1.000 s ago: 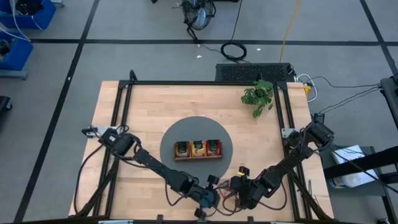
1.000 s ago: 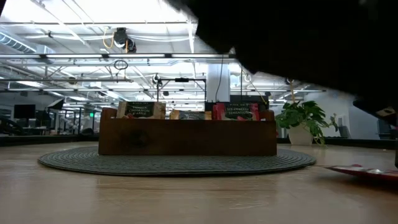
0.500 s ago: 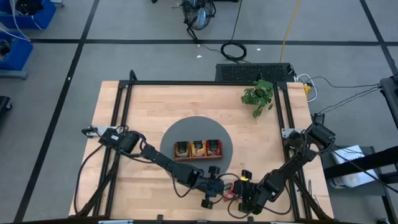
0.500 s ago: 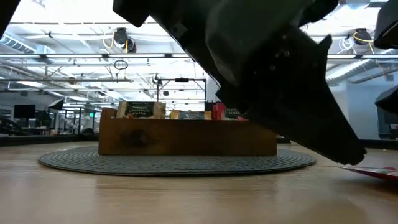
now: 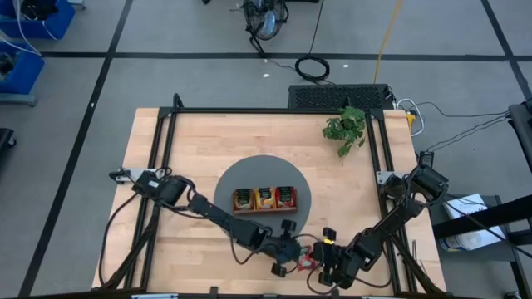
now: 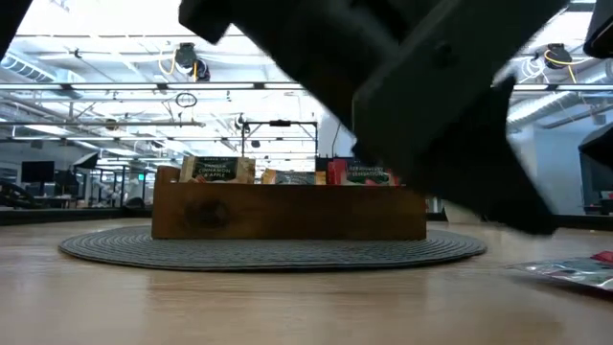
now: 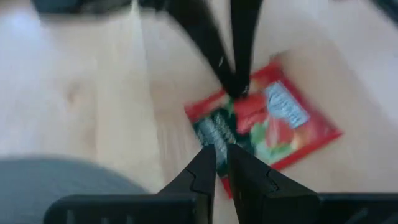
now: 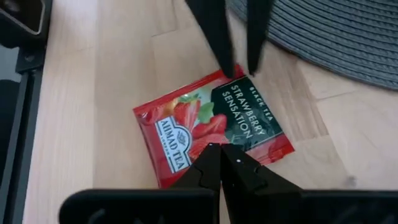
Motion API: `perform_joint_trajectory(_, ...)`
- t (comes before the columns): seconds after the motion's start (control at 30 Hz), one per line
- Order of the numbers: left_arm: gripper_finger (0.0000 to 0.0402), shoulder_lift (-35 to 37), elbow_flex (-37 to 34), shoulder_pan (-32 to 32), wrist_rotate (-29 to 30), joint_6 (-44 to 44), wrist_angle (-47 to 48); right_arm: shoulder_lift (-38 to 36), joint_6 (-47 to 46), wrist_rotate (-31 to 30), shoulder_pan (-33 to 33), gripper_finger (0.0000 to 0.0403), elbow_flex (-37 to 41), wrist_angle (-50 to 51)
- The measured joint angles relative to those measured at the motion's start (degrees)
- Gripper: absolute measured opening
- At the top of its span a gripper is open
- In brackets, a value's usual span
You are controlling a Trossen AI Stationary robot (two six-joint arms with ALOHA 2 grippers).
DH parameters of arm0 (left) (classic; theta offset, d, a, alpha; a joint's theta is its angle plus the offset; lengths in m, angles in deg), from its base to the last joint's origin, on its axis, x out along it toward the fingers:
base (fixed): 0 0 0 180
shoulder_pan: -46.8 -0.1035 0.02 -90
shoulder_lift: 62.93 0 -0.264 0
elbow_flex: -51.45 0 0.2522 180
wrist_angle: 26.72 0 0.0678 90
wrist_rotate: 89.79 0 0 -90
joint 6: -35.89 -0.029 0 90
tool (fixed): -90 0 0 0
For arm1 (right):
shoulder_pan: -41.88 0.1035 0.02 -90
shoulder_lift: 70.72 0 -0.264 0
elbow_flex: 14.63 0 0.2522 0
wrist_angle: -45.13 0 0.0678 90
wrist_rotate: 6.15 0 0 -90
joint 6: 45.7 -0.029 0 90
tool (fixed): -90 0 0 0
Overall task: Pick & Place Tea
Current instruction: Put the red tea bag into the right section of the wooden organizer
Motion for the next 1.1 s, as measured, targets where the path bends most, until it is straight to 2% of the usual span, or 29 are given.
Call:
perform_joint_trajectory(0.17,0.0047,0.26,0.02,2.24,0.38,-3.79,-2.40,-0.02,2.46,0.16,0.04,0.0000,-0.01,-2.07)
perform_joint_trajectory(0.4,0.0046,0.26,0.83,3.98,-3.61,-2.95,-2.67,-0.04,5.73,0.24,0.04,0.0000,-0.01,-5.90)
perform_joint_trajectory(0.63,0.0046,0.31,0.94,3.43,-4.61,0.42,3.33,-0.11,7.48,10.57,0.00,0.0000,-0.06,-8.06)
perform_joint_trajectory(0.8,0.0046,-0.26,0.96,1.86,-3.32,4.38,5.63,-0.11,9.39,7.26,0.41,0.0000,-0.08,-9.02)
perform_joint_trajectory(1.1,0.0046,-0.84,1.01,0.11,-2.03,6.65,6.11,0.24,8.80,7.37,0.37,0.0000,0.21,-9.46)
